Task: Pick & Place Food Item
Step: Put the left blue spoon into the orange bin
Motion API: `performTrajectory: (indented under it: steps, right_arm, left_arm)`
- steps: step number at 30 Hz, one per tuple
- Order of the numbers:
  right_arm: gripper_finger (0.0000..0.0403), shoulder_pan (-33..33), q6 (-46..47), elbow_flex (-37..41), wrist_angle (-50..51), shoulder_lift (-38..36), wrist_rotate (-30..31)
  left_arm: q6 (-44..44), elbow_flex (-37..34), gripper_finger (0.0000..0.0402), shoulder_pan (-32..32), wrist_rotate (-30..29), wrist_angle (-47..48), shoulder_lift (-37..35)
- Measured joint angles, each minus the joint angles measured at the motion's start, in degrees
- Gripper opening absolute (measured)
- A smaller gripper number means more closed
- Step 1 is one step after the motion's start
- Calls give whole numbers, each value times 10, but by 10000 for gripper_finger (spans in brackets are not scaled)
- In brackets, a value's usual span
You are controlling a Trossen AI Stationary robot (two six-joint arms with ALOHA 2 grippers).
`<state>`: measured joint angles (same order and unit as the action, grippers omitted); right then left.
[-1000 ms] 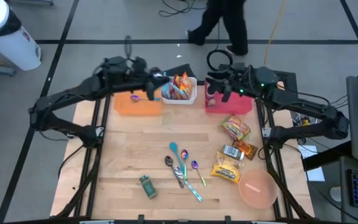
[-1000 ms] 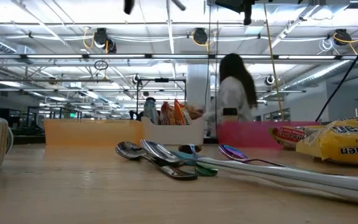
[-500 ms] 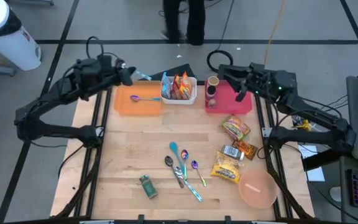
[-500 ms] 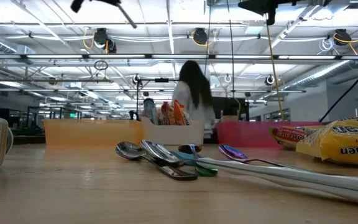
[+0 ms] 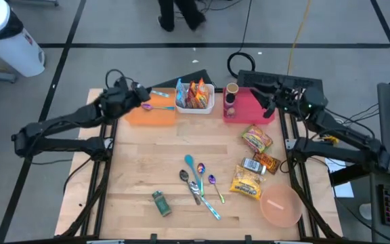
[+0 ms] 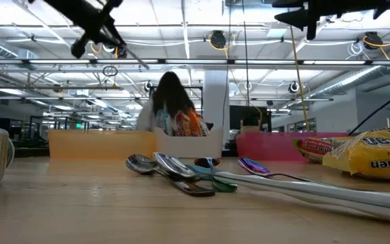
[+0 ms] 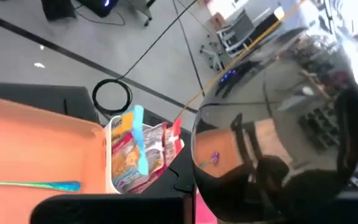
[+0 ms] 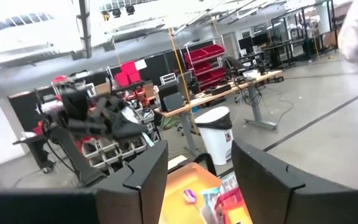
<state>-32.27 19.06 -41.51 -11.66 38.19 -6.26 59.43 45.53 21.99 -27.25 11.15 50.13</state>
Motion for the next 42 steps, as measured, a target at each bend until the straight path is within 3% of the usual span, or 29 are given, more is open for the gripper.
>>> performTrajectory:
  steps: [6, 16, 32, 42]
  right_arm:
    - [169, 0, 0, 20, -1, -19, 0]
    - [169, 0, -2, 29, -1, -15, 5]
    - [169, 0, -1, 29, 0, 18, 5]
    - [169, 0, -2, 29, 4, 27, 5]
  left_arm:
    - [34, -103, 20, 8, -28, -115, 10]
    - [149, -194, 20, 56, -34, -147, 31]
    - [366, -173, 20, 160, 72, -187, 174]
    - [432, -147, 20, 188, 103, -177, 218]
